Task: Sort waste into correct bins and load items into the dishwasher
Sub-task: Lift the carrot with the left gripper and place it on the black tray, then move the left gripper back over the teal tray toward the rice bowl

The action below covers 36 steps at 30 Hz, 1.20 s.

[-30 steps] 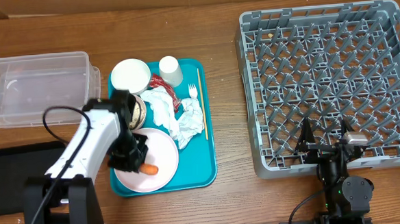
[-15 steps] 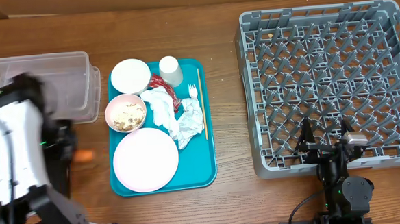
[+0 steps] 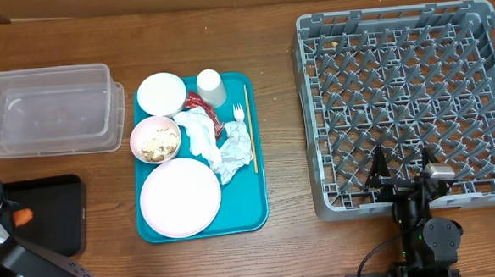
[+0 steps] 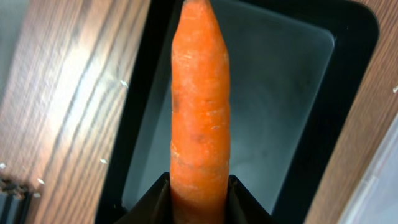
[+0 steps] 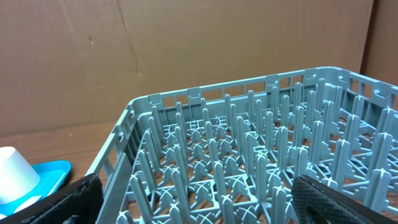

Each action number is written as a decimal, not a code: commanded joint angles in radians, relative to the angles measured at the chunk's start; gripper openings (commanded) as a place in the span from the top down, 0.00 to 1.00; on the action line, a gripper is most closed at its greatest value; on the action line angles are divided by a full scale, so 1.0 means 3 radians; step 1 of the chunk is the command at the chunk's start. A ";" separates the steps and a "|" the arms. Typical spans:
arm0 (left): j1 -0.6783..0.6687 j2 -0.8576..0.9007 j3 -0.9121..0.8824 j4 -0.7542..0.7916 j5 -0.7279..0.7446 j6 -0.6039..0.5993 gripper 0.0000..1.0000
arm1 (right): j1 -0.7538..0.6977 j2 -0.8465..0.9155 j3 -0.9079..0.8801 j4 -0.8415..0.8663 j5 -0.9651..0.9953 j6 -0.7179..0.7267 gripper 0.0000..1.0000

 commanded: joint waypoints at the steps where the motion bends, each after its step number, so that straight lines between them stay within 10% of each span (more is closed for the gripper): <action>1: 0.0001 0.0100 -0.0011 0.0055 -0.0191 0.0066 0.70 | 0.0022 -0.0027 -0.0036 0.0011 0.0031 -0.0009 0.00; 9: -0.0001 0.0687 -0.0017 0.0057 -0.0179 0.0106 0.68 | 0.0022 -0.0027 -0.0036 0.0011 0.0031 -0.0009 0.00; 11: 0.0000 0.0813 -0.0018 0.0043 -0.0182 0.0106 0.44 | 0.0022 -0.0027 -0.0036 0.0011 0.0031 -0.0009 0.00; 27: -0.0034 0.0698 0.0966 -0.1020 0.0120 0.0058 0.51 | 0.0022 -0.0027 -0.0036 0.0011 0.0031 -0.0009 0.00; 36: -0.0197 0.0108 0.1601 -0.1406 0.2310 0.0603 0.51 | 0.0022 -0.0027 -0.0036 0.0011 0.0031 -0.0009 0.00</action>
